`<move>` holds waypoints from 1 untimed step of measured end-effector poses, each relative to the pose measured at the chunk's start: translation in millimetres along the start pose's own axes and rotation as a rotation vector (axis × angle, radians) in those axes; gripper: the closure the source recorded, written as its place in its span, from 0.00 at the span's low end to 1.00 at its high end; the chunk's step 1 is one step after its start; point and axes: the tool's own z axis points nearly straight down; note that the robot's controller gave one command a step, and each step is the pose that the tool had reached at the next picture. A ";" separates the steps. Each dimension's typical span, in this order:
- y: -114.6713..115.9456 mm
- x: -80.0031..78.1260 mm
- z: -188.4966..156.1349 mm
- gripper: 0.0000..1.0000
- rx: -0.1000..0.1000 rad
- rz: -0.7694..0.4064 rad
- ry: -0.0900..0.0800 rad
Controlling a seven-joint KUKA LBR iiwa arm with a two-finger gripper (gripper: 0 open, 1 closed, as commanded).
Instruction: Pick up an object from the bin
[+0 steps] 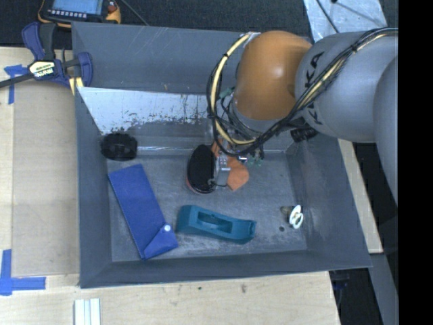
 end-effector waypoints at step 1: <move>12.4 -2.0 9.9 0.00 0.001 -0.131 0.001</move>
Offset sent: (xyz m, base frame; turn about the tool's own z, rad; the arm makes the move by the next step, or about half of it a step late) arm -0.0274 0.0178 -0.0400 -0.3460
